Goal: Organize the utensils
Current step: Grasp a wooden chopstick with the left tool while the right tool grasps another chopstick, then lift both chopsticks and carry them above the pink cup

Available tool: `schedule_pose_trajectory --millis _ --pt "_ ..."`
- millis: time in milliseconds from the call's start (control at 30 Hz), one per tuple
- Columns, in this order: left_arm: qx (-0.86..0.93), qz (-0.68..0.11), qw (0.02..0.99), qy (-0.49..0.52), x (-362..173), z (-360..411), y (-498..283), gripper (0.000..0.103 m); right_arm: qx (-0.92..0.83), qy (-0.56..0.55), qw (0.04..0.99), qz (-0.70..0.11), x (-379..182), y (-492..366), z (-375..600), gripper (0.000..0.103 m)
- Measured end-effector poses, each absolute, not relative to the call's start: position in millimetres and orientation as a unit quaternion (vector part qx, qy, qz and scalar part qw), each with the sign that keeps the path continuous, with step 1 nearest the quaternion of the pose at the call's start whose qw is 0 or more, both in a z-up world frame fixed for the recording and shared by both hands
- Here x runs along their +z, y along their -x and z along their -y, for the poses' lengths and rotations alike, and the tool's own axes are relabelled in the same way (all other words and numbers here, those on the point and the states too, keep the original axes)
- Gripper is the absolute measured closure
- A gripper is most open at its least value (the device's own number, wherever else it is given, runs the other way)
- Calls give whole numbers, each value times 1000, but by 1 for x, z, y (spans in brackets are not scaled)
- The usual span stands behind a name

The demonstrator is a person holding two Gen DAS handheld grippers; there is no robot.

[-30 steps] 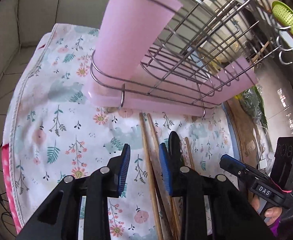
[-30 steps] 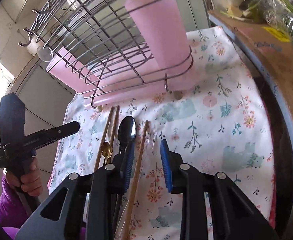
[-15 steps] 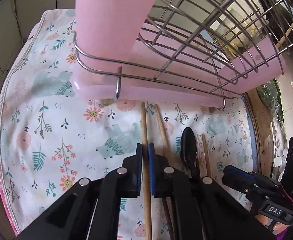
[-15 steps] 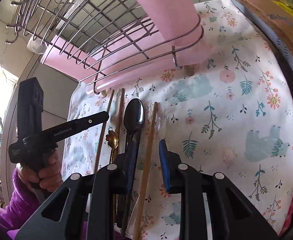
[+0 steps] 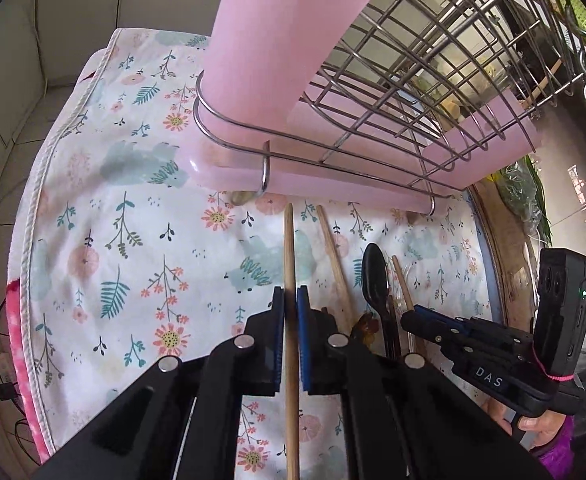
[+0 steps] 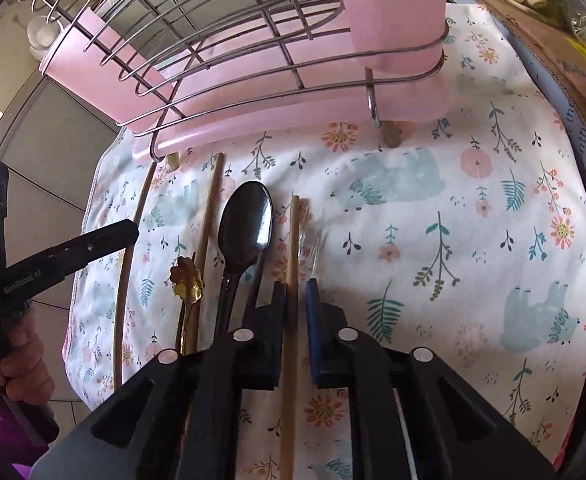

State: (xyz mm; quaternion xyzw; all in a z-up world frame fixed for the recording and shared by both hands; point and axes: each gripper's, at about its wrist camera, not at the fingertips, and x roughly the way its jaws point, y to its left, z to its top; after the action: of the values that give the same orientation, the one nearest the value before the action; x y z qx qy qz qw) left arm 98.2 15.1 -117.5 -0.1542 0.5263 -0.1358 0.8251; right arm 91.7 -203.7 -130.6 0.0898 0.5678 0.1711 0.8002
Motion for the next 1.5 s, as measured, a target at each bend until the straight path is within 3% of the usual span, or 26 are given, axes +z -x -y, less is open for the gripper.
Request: schedule_pose_trajectory --millis 467,833,1200,1500 --pt "-155 -435 865 195 -58 -60 -56 98 200 -172 840 -474 -80 -56 245 97" --pt "-168 -289 920 203 19 -72 -20 98 216 -187 906 -313 1 -24 279 97" --pt "-151 -153 959 183 126 -82 -12 98 196 -179 953 -147 98 -44 302 97" --pt "-117 -93 974 169 174 -85 -36 98 138 -143 980 -21 143 -82 295 97"
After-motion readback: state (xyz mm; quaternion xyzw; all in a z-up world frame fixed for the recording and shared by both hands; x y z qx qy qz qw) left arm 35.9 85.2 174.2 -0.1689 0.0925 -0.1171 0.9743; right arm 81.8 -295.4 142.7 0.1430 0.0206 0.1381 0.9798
